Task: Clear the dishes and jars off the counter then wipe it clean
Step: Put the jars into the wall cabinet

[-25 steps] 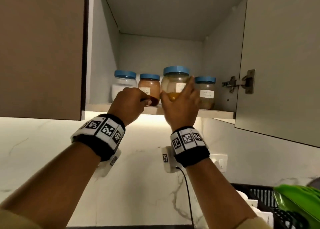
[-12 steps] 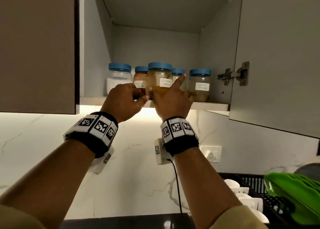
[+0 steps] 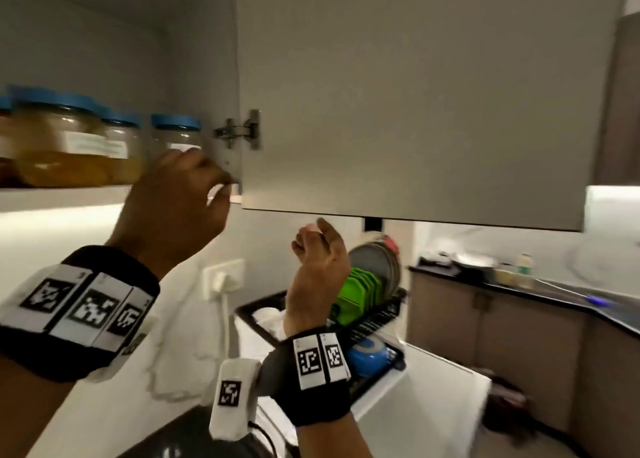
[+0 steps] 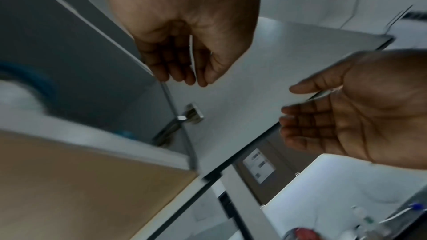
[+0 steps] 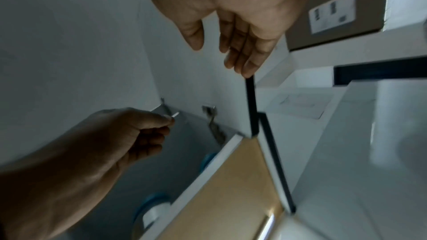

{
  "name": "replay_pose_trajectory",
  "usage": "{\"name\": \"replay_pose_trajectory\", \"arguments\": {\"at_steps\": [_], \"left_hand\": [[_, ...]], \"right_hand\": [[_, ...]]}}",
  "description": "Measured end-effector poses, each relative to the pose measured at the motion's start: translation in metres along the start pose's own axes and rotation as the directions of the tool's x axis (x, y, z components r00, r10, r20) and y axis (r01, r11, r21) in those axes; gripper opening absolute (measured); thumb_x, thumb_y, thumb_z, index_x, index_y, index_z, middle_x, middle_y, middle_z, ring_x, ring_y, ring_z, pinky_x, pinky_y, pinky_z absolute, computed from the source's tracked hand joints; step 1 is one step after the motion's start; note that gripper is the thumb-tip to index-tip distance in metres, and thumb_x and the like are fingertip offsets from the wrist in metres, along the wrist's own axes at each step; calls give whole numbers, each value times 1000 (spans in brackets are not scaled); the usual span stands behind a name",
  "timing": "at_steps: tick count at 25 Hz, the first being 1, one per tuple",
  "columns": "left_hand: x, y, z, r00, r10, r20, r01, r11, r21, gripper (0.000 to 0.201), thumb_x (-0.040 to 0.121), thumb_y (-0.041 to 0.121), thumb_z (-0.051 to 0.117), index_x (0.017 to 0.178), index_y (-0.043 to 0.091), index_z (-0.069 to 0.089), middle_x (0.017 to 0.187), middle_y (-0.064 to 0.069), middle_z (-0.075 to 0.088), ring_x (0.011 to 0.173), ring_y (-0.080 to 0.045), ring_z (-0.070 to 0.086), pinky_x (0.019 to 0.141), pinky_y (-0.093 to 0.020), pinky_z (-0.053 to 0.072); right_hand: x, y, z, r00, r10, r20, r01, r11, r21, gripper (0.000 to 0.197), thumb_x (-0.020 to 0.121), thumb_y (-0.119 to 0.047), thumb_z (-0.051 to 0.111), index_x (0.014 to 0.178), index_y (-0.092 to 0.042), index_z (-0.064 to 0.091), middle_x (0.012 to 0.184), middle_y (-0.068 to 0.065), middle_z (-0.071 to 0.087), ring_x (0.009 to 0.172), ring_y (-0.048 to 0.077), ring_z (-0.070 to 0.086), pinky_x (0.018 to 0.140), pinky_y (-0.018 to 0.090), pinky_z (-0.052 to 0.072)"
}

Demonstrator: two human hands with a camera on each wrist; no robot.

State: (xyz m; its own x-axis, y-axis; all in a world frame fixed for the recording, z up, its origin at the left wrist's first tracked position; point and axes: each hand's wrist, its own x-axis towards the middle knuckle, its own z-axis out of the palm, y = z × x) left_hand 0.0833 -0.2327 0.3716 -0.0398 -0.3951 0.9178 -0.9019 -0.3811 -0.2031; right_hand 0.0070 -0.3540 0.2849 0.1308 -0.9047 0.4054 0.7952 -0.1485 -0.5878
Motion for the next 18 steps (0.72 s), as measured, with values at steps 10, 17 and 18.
{"name": "replay_pose_trajectory", "arguments": {"at_steps": [10,17,18], "left_hand": [[27,187,26,868,490,-82,-471,760,-448,46,72,7,73,117,11,64,117,-14,61,101,-36,59,78,-43,52],[42,244,-10,752,642,-150,-644,668,-373,51,76,10,49,126,12,59,141,-17,50,127,-36,49,89,-46,51],[42,247,-19,738,658,-151,-661,658,-360,52,78,16,38,125,12,60,142,-16,49,129,-35,48,91,-46,51]], "right_hand": [[28,-165,-123,912,-279,-301,293,956,1,43,92,-19,58,133,-11,49,111,5,63,111,26,60,99,40,48],[21,-182,-149,947,-255,-195,265,964,24,29,99,-10,47,125,-1,56,121,19,65,108,29,66,92,40,53],[16,-182,-148,937,-285,-202,298,954,35,27,100,-11,47,123,-1,58,116,16,67,103,26,67,90,39,54]]}}
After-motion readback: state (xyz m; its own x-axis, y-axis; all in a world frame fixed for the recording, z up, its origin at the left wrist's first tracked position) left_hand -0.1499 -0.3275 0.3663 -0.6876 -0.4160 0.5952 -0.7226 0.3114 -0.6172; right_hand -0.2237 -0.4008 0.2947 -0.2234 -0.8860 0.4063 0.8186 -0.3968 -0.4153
